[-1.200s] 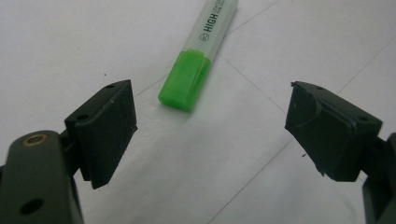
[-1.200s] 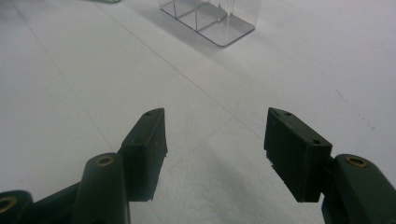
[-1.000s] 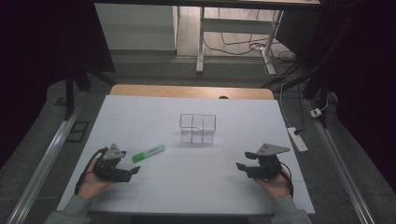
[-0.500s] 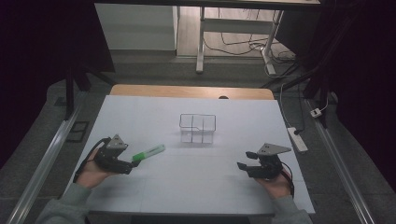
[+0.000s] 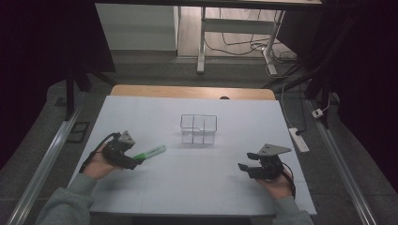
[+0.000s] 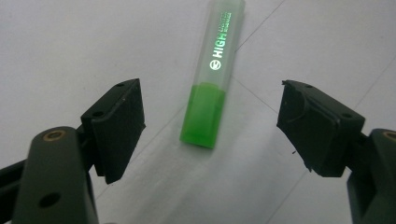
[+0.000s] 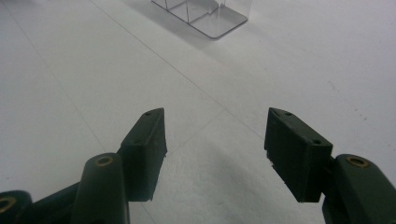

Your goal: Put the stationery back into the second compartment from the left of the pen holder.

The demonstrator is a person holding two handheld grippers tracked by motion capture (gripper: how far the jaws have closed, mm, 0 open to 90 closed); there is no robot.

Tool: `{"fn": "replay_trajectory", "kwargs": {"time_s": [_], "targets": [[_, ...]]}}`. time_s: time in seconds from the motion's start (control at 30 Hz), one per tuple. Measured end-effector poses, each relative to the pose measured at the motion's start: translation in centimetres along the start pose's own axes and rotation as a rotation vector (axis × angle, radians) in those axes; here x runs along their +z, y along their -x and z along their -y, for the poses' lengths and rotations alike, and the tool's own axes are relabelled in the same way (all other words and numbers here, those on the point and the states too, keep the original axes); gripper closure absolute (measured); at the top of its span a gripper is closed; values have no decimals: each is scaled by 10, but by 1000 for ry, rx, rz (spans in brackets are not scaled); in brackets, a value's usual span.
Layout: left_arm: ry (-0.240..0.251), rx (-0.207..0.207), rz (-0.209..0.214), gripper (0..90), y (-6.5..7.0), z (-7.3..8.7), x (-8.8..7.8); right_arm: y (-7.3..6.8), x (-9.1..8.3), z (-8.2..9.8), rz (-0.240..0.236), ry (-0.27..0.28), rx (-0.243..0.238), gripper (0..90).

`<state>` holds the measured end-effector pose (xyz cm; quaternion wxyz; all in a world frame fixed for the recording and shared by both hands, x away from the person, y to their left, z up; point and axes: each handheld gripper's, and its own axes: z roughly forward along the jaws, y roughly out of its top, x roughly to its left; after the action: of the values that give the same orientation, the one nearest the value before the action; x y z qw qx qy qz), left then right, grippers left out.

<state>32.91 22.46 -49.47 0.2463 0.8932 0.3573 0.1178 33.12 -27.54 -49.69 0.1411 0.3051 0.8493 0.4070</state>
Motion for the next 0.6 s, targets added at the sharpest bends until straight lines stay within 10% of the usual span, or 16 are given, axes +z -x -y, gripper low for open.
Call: {"fn": "replay_trajectory", "kwargs": {"time_s": [0.6], "targets": [[-137, 82, 43, 309, -8, -20, 26, 1, 2, 1, -4, -9, 2, 382]]}}
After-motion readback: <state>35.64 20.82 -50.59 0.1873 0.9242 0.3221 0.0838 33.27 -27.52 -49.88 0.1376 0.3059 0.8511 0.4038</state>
